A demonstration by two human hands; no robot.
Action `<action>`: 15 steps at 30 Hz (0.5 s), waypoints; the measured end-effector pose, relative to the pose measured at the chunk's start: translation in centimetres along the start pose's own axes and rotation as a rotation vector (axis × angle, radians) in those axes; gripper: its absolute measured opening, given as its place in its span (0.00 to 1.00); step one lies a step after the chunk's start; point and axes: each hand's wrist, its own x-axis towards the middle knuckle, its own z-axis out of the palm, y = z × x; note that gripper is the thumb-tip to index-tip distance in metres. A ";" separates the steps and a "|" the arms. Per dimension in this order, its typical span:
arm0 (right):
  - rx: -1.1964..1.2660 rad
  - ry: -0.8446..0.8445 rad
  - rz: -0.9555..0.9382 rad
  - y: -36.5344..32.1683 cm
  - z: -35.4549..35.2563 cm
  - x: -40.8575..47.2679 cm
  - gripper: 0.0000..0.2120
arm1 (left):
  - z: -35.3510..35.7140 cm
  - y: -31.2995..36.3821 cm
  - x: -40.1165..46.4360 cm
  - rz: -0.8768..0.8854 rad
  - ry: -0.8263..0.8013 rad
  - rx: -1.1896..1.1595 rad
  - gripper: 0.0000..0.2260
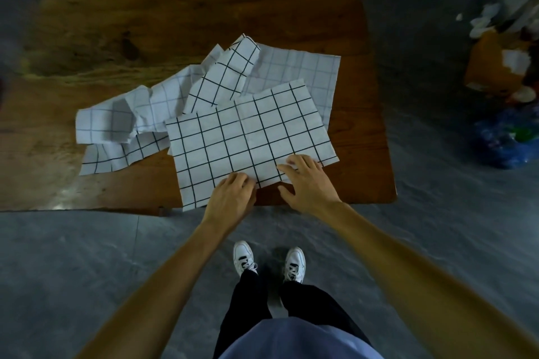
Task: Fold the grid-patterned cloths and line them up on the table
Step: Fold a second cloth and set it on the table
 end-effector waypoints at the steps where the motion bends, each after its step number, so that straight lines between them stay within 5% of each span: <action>1: 0.002 0.000 0.002 0.0 0.0 0.0 0.25 | -0.1 0.0 0.1 0.010 -0.019 0.014 0.08; 5: -0.010 0.016 0.005 -0.1 0.1 0.2 0.25 | -0.6 0.4 0.5 -0.024 -0.070 0.035 0.13; 15: -0.106 0.101 -0.016 -3.2 0.7 1.3 0.15 | -1.2 0.4 0.4 -0.125 -0.049 -0.136 0.06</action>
